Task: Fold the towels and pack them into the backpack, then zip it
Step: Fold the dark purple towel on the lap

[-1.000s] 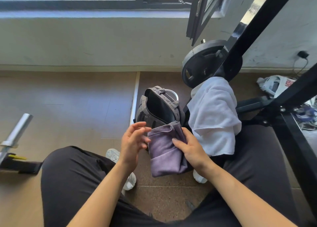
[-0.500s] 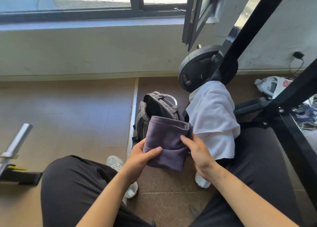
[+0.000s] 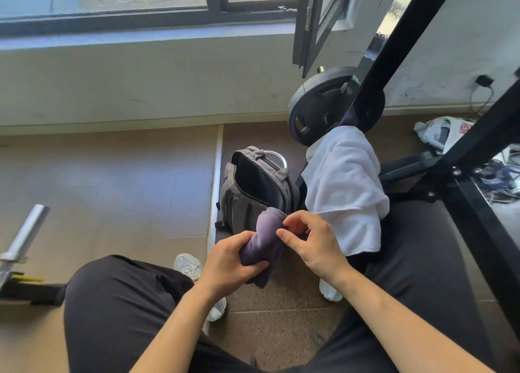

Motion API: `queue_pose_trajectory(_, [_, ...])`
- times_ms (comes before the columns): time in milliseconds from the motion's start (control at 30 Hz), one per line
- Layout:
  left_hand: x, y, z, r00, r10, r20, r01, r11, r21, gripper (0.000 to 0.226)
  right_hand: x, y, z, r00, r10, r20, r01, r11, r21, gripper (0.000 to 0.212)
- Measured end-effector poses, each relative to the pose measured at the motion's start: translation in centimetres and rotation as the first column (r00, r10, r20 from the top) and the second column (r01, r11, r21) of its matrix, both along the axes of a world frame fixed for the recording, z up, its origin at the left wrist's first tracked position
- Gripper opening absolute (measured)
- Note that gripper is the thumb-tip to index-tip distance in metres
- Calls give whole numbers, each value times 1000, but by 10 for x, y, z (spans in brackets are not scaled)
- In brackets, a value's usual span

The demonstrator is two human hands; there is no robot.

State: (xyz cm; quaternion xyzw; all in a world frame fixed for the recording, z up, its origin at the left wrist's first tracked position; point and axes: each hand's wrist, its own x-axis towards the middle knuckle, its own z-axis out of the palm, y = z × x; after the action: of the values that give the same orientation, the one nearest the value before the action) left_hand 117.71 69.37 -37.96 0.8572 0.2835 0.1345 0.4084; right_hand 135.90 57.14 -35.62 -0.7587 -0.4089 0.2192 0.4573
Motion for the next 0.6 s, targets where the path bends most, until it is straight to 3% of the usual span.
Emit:
queue_pose_trajectory(200, [-1,3,-2,999,-46,-27,49,988,148,40,1,3,-2,993,-20,-114,8,995,-101,15])
queue_pose_trajectory(333, [-2,4,0,999,-32,-23,36,987,155,47,4,3,0,978,-43,-202,31,998,-59,17])
queue_pose_trajectory(467, [-3,9,4,1000,21,20,-22,997,79,55,7,3,9,952,-231,-203,240,971,20,13])
queue_pose_trajectory(600, [-3,10,12,987,119,105,-105,986,-131,45,7,3,8,950,-210,-231,217,976,4,9])
